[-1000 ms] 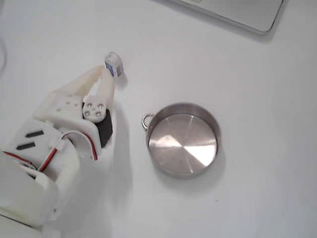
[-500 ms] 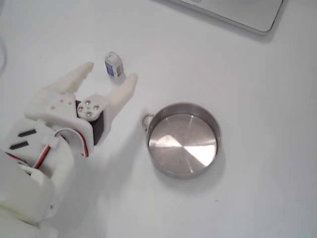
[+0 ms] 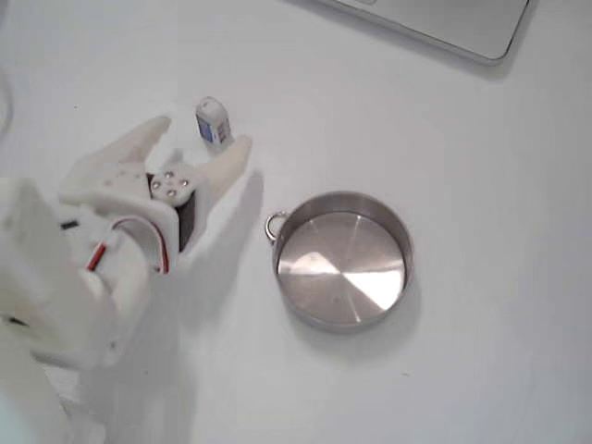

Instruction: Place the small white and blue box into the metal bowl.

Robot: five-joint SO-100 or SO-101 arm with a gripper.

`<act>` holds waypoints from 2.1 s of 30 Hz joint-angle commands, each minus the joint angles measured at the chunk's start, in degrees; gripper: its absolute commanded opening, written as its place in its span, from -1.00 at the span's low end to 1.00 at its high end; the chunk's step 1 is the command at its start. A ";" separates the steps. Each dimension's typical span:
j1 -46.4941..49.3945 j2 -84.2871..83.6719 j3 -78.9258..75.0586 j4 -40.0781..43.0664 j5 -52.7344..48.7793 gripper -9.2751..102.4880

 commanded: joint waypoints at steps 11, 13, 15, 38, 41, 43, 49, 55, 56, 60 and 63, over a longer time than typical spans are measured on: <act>2.55 -8.44 -10.63 -0.79 0.26 -0.28; 2.99 -8.44 -10.63 -0.79 0.26 -0.28; 3.78 -8.44 -10.63 -0.79 0.26 -0.29; 3.96 -9.14 -10.11 -0.79 0.35 -0.66; 4.04 -9.14 -10.11 -0.79 0.35 -0.73; 4.04 -9.14 -10.11 -0.79 0.35 -0.78; 4.13 -9.14 -10.02 -0.79 0.26 -0.89; 4.75 -8.35 -9.84 -0.88 0.35 -0.89; 5.36 -8.17 -9.76 -0.88 0.35 -0.89; 5.89 -2.02 -5.80 -0.88 0.35 -0.89; 7.82 4.66 -1.76 -0.88 0.35 -0.89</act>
